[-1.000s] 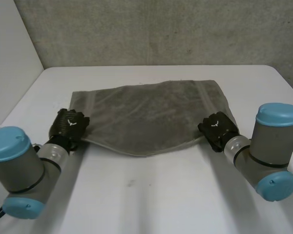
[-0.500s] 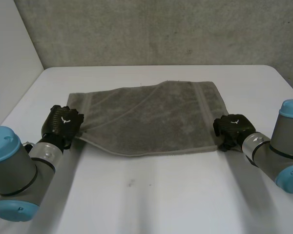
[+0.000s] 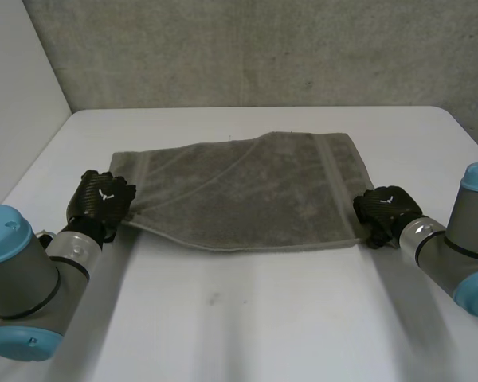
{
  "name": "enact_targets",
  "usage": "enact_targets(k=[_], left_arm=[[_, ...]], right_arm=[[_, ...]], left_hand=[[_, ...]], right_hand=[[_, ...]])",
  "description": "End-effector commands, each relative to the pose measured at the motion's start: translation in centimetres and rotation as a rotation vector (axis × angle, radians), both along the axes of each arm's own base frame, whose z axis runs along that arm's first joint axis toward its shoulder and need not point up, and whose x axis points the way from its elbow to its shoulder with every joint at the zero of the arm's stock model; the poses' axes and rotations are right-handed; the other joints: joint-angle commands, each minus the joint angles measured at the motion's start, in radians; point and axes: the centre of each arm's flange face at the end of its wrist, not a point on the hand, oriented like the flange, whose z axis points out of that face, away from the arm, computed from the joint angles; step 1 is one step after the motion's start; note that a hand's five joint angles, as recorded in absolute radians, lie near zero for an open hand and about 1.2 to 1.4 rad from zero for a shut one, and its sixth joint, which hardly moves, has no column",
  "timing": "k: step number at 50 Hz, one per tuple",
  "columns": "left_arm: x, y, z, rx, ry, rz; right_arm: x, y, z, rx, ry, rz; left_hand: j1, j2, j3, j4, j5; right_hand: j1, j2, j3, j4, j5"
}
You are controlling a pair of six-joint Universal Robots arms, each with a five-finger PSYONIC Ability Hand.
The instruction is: Fold the towel.
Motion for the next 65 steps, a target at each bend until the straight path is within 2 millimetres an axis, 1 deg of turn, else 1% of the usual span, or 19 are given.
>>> enact_targets(k=[1, 12, 24, 27, 28, 29, 34, 38, 40, 46, 48, 49, 51, 54, 56, 58, 61, 64, 65], left_arm=[[0.0, -0.1, 0.0, -0.001, 0.000, 0.001], [0.0, 0.0, 0.0, -0.001, 0.000, -0.002], [-0.1, -0.5, 0.3, -0.014, 0.004, 0.000], [-0.1, -0.6, 0.2, -0.014, 0.005, 0.000], [-0.1, -0.7, 0.1, -0.014, 0.004, 0.000], [-0.2, -0.8, 0.0, -0.012, 0.005, 0.000], [-0.1, -0.8, -0.3, 0.000, -0.001, 0.001], [-0.1, -0.7, -0.3, 0.003, -0.002, 0.001], [0.0, 0.0, -0.2, 0.022, -0.013, -0.001], [0.5, 1.9, 0.7, 0.099, -0.038, -0.008], [0.9, 3.7, 1.3, 0.184, -0.064, -0.018], [0.9, 3.7, 1.3, 0.185, -0.064, -0.018], [1.7, 6.3, 1.9, 0.301, -0.119, -0.036], [2.0, 7.6, 2.2, 0.355, -0.156, -0.059], [2.8, 10.0, 2.8, 0.466, -0.228, -0.103], [3.1, 10.8, 3.1, 0.498, -0.251, -0.123], [3.3, 10.9, 3.4, 0.500, -0.258, -0.135], [3.5, 8.3, 4.1, 0.370, -0.212, -0.141], [3.5, 8.3, 4.1, 0.370, -0.212, -0.142]], right_arm=[[0.0, 0.0, -0.2, -0.005, 0.021, 0.012], [0.0, -0.6, -0.8, -0.022, 0.043, 0.019], [0.6, -3.2, 0.4, -0.095, 0.015, -0.001], [0.8, -3.6, -0.2, -0.086, 0.010, 0.000], [0.8, -3.6, -0.5, -0.073, 0.011, 0.001], [0.9, -3.7, -0.8, -0.065, 0.011, 0.002], [0.6, -3.4, -0.6, -0.044, 0.014, -0.004], [0.3, -2.7, 0.9, -0.012, 0.026, 0.003], [-0.4, -1.3, 2.7, 0.052, 0.037, 0.009], [-1.7, 1.3, 5.0, 0.139, 0.126, 0.068], [-3.4, 3.1, 6.3, 0.179, 0.234, 0.093], [-3.4, 3.1, 6.3, 0.180, 0.234, 0.094], [-5.1, 5.4, 6.6, 0.256, 0.352, 0.148], [-5.7, 6.7, 7.0, 0.292, 0.402, 0.181], [-6.7, 9.0, 8.1, 0.326, 0.484, 0.241], [-7.0, 9.5, 8.9, 0.312, 0.495, 0.252], [-7.3, 9.6, 9.7, 0.288, 0.489, 0.249], [-6.8, 9.0, 9.9, 0.228, 0.467, 0.255], [-6.8, 9.0, 9.9, 0.228, 0.467, 0.255]], left_hand=[[0.213, 0.178, 0.179, 0.179, 0.187], [0.213, 0.178, 0.179, 0.179, 0.187], [0.213, 0.178, 0.179, 0.179, 0.187], [0.213, 0.178, 0.179, 0.179, 0.187], [0.213, 0.178, 0.179, 0.179, 0.187], [0.213, 0.178, 0.179, 0.179, 0.187], [0.213, 0.178, 0.179, 0.179, 0.187], [0.213, 0.178, 0.179, 0.179, 0.187], [0.213, 0.178, 0.179, 0.179, 0.187], [0.213, 0.178, 0.179, 0.179, 0.187], [0.213, 0.178, 0.179, 0.179, 0.187], [0.213, 0.178, 0.179, 0.179, 0.187], [0.213, 0.178, 0.179, 0.179, 0.187], [0.213, 0.178, 0.179, 0.179, 0.187], [0.213, 0.178, 0.179, 0.179, 0.187], [0.213, 0.178, 0.179, 0.179, 0.187], [0.213, 0.178, 0.179, 0.179, 0.187], [0.213, 0.178, 0.179, 0.179, 0.187], [0.213, 0.178, 0.179, 0.179, 0.187]], right_hand=[[0.168, 0.066, 0.076, 0.081, 0.076], [0.259, 0.157, 0.167, 0.172, 0.167], [0.339, 0.236, 0.247, 0.251, 0.246], [0.462, 0.359, 0.370, 0.374, 0.369], [0.552, 0.449, 0.460, 0.464, 0.459], [0.747, 0.644, 0.655, 0.659, 0.654], [0.749, 0.646, 0.657, 0.661, 0.656], [0.749, 0.646, 0.657, 0.661, 0.656], [0.749, 0.646, 0.657, 0.661, 0.656], [0.749, 0.646, 0.657, 0.661, 0.656], [0.749, 0.646, 0.657, 0.661, 0.656], [0.749, 0.646, 0.657, 0.661, 0.656], [0.749, 0.646, 0.657, 0.661, 0.656], [0.749, 0.646, 0.657, 0.661, 0.656], [0.749, 0.646, 0.657, 0.661, 0.656], [0.749, 0.646, 0.657, 0.661, 0.656], [0.749, 0.646, 0.657, 0.661, 0.656], [0.749, 0.646, 0.657, 0.661, 0.656], [0.749, 0.646, 0.657, 0.661, 0.656]])
